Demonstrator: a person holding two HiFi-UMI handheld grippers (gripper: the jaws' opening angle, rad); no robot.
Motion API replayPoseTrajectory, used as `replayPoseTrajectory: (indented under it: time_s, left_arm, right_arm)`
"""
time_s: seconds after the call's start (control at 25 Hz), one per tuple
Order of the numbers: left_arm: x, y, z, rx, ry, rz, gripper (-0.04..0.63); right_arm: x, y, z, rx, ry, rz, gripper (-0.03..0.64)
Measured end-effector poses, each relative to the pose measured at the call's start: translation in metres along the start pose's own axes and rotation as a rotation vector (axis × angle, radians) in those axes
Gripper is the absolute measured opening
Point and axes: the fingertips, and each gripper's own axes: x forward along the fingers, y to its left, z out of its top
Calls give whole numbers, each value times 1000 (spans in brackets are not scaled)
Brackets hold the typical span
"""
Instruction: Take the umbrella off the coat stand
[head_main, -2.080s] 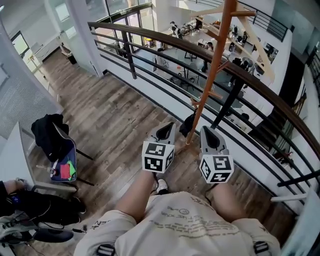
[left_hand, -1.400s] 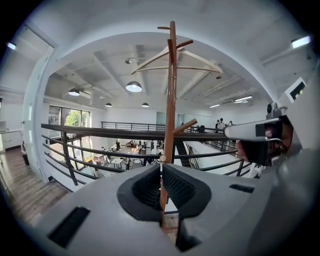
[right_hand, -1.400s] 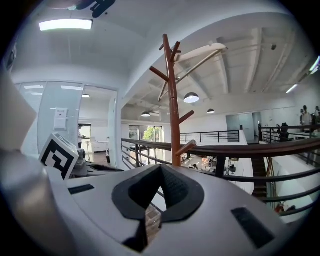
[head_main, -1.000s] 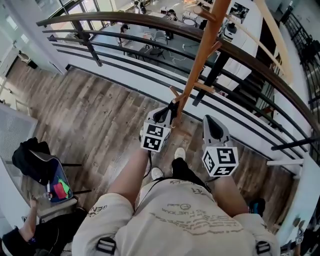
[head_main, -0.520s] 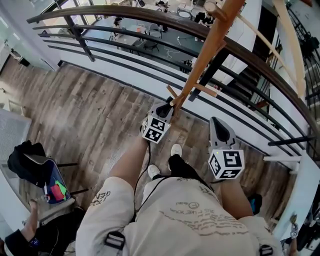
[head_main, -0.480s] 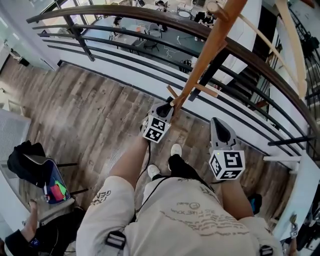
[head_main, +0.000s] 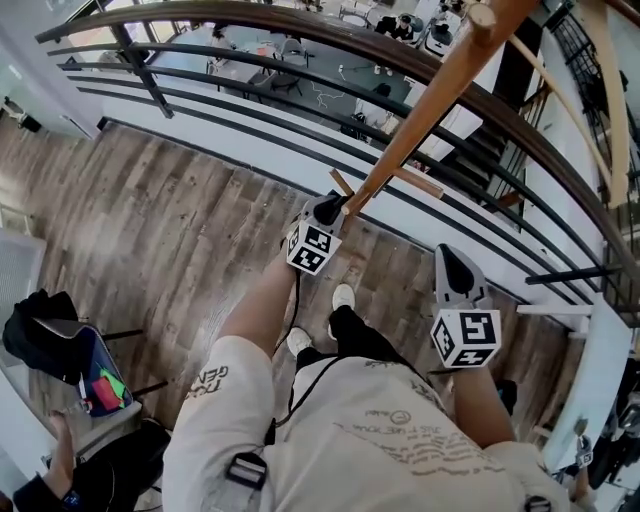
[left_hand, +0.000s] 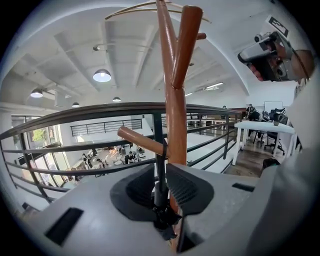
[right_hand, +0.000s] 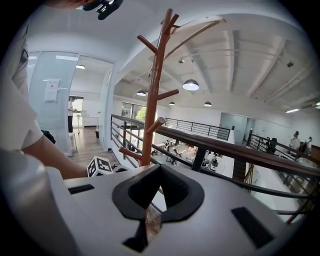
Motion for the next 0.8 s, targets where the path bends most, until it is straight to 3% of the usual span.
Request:
replayPoseTrajectory:
  time_s: [0.24,0.8]
  left_arm:
    - [11,0,-1,-22,-13,-63,52]
    - [19,-3,1,8,23,-124,32]
  right_arm:
    - [-1,-2,-3,-5,16,-25,2]
    - [10,3,3,-1,26,-33,2]
